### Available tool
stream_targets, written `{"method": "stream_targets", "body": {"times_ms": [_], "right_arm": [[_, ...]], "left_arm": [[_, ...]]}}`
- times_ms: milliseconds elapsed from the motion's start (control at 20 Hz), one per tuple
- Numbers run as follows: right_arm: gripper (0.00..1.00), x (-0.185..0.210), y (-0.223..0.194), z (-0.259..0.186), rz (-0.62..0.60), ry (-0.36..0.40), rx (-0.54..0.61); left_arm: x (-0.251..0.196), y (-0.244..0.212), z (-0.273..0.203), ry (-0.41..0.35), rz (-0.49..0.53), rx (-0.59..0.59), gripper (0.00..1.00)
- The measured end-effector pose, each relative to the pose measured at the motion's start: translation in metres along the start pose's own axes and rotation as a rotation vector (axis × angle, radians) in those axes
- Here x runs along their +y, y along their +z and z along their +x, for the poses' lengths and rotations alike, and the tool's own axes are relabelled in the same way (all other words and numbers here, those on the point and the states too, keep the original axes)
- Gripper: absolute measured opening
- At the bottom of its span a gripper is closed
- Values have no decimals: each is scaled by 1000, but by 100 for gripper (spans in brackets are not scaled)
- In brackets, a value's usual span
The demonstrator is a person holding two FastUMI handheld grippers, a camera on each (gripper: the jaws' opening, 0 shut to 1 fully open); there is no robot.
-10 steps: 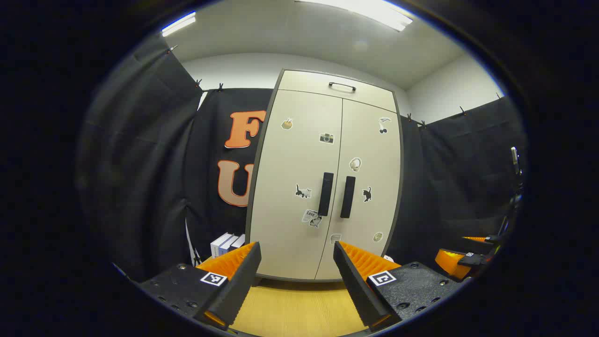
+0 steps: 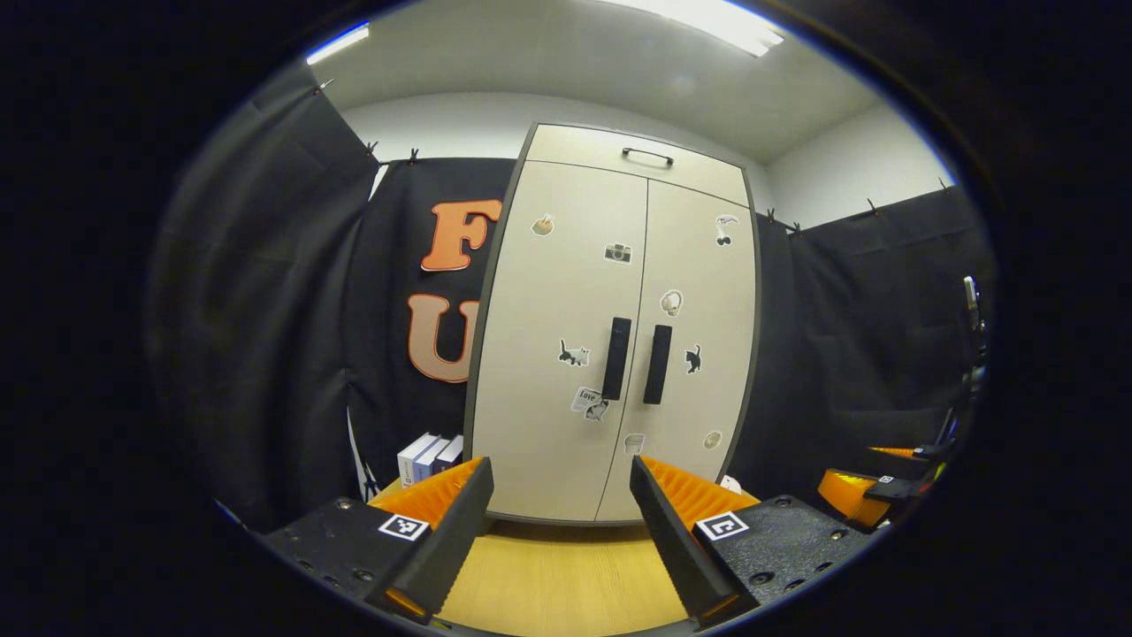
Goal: Open the right door of the double-door shoe cabinet with the right hand, and open the left door with the left hand.
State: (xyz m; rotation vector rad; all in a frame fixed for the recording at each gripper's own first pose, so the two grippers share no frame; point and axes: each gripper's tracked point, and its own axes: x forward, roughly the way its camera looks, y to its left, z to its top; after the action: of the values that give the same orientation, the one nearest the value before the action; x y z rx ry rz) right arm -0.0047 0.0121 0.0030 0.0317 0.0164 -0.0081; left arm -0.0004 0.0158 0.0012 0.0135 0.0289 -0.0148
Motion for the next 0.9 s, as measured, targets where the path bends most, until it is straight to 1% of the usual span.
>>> {"method": "stream_targets", "body": {"times_ms": [100,150,500,750,900], "right_arm": [[98,-1,8,-2,-9,-8,-14],[93,0,10,-2,-8,-11,-18],[93,8,6,-2,-16,-8,2],[94,24,15,22,-29,19,13],[94,45,21,45,-35,59,22]], "left_arm": [[3,6,-2,-7,9,-3,94],[6,8,-1,-4,10,-9,94],[15,6,-2,17,-15,-5,94],[21,3,2,22,-13,0,94],[28,-5,8,30,-15,21,94]]}}
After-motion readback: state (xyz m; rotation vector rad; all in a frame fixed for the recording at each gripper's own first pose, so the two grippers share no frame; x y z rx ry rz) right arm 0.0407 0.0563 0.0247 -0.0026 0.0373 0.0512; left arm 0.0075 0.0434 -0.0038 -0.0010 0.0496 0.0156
